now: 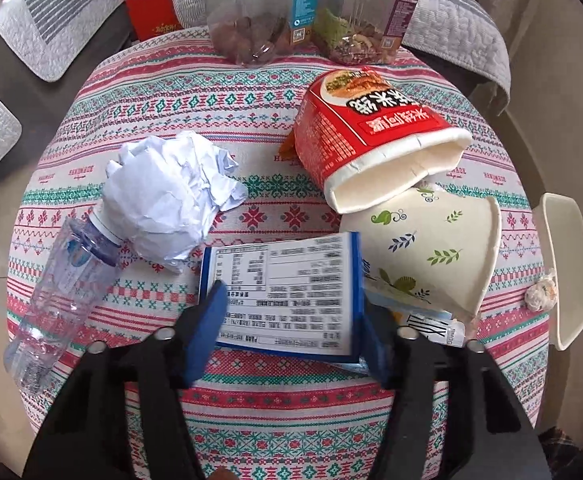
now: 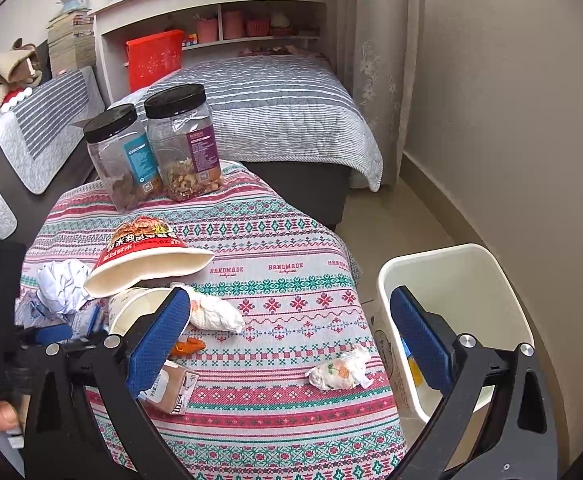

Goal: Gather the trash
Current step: 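Grasp the flattened blue-white box with the left gripper, then grasp the white paper cup rim with the right gripper, then carry the paper cup to the bin and release it while the left gripper carries the box, then open the left gripper to drop the blue-white box into the bin, then move both tools back over the table, then grasp the crumpled white paper with the left gripper, then grasp the milk carton with the right gripper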

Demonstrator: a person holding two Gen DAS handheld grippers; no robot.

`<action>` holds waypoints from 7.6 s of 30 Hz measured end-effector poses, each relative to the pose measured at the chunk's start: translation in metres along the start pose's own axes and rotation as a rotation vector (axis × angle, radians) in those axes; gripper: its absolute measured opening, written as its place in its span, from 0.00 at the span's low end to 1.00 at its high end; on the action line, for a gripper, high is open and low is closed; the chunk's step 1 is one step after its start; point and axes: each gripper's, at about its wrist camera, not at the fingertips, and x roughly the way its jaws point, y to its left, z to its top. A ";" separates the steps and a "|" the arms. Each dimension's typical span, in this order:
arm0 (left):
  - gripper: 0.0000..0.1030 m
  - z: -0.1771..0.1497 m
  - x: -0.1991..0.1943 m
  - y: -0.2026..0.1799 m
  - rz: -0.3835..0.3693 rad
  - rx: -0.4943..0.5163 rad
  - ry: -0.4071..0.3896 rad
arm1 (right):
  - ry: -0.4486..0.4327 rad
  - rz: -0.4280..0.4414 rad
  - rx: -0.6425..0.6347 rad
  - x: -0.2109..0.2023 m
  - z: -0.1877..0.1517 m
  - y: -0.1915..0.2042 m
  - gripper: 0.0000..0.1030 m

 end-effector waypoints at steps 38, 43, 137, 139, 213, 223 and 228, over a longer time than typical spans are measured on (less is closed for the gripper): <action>0.10 -0.018 -0.110 0.046 -0.046 -0.156 -0.234 | 0.138 0.439 -0.116 0.017 -0.013 0.098 0.01; 0.10 -0.018 -0.125 0.034 -0.057 -0.143 -0.291 | 0.076 0.453 -0.100 -0.004 -0.003 0.080 0.01; 0.61 -0.037 -0.127 -0.314 -0.250 0.255 -0.503 | -0.287 -0.349 0.268 -0.091 -0.038 -0.280 0.93; 0.63 -0.036 -0.134 -0.305 -0.229 0.241 -0.518 | -0.292 -0.341 0.258 -0.092 -0.037 -0.272 0.93; 0.46 0.022 -0.004 0.058 0.109 -0.218 -0.149 | 0.130 0.416 -0.589 0.052 -0.061 0.116 0.93; 0.46 0.005 -0.085 0.053 0.046 -0.209 -0.281 | 0.195 0.432 -0.701 0.065 -0.079 0.151 0.63; 0.46 0.002 -0.095 0.058 0.043 -0.229 -0.295 | 0.191 0.479 -0.638 0.051 -0.071 0.144 0.53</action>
